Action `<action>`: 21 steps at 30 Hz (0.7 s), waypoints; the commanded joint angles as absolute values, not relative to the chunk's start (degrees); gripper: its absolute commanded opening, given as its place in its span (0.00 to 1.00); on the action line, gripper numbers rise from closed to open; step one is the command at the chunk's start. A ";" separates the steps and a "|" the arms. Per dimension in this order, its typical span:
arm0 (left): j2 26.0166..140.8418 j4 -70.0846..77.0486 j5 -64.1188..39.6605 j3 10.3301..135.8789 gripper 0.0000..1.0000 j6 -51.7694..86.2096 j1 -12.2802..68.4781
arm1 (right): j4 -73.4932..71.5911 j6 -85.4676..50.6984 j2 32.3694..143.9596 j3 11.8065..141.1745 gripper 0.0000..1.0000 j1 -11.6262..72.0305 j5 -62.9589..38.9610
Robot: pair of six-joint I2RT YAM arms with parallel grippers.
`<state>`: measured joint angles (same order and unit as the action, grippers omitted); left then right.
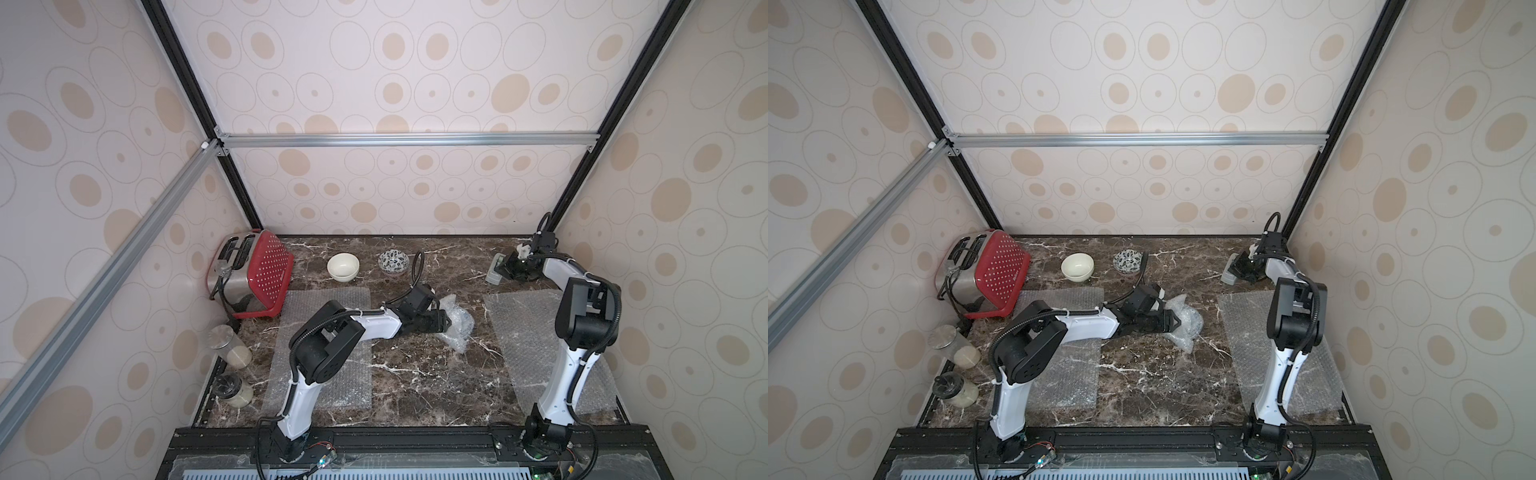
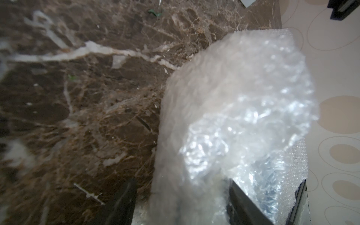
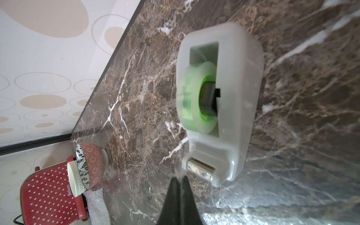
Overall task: Wrap bowls in bubble wrap
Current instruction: Tear off the tape using the Tape Cutter.
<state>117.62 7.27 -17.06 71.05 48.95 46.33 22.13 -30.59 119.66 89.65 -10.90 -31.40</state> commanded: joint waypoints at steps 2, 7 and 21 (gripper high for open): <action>117.75 4.47 -16.53 69.26 0.68 49.55 46.14 | 21.68 -30.81 115.09 84.54 0.02 -10.63 -33.74; 117.95 4.77 -16.76 69.26 0.68 49.66 46.09 | 19.64 -31.46 113.58 80.45 0.02 -10.46 -35.33; 117.60 4.53 -16.72 69.32 0.68 49.58 46.08 | 13.01 -33.62 119.18 77.65 0.03 -10.46 -37.33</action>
<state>117.54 7.92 -17.08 70.72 49.04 46.33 13.98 -32.45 116.44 77.45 -10.83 -36.01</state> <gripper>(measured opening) 0.685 0.047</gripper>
